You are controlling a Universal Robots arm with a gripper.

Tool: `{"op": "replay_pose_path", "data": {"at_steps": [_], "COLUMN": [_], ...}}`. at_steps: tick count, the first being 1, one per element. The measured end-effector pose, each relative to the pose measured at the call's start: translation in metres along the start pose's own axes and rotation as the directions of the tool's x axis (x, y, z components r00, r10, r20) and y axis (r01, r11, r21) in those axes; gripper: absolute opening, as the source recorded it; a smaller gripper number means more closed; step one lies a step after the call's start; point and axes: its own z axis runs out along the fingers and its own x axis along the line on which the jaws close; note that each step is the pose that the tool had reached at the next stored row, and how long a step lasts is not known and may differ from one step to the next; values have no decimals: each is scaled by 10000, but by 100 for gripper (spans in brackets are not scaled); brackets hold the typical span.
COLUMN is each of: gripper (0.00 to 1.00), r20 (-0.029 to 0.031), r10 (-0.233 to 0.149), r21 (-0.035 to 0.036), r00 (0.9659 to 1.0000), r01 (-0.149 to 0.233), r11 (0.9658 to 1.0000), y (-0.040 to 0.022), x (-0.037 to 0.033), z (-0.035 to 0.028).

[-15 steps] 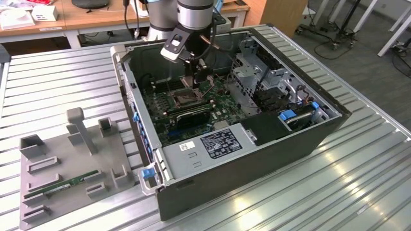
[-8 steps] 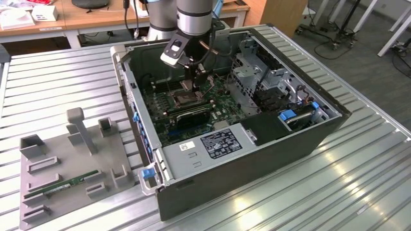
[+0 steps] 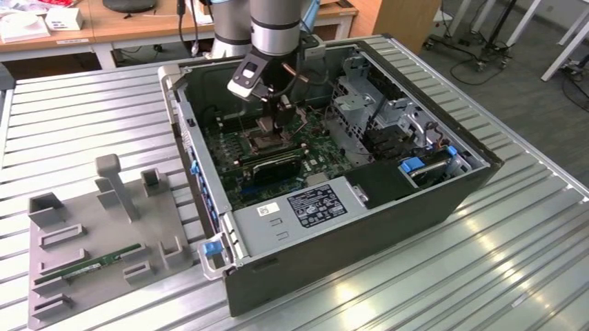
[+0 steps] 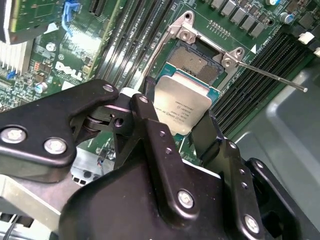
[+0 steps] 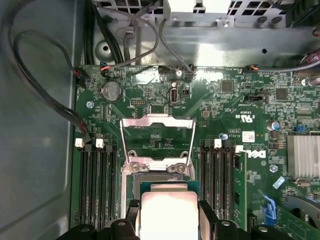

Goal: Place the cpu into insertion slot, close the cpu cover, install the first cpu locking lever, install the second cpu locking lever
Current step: 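Place the cpu into insertion slot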

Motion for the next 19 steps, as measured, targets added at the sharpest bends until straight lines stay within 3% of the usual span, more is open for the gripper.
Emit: {"op": "replay_pose_path", "data": {"at_steps": [10,19], "gripper": [55,55], "r20": [3,6], "r10": [77,104], "r21": [-2,2], "r00": [10000,9999], "r01": [-77,-104], "r11": [10000,9999], "y": [-25,-35], "x": [61,72], "z": [96,186]}}
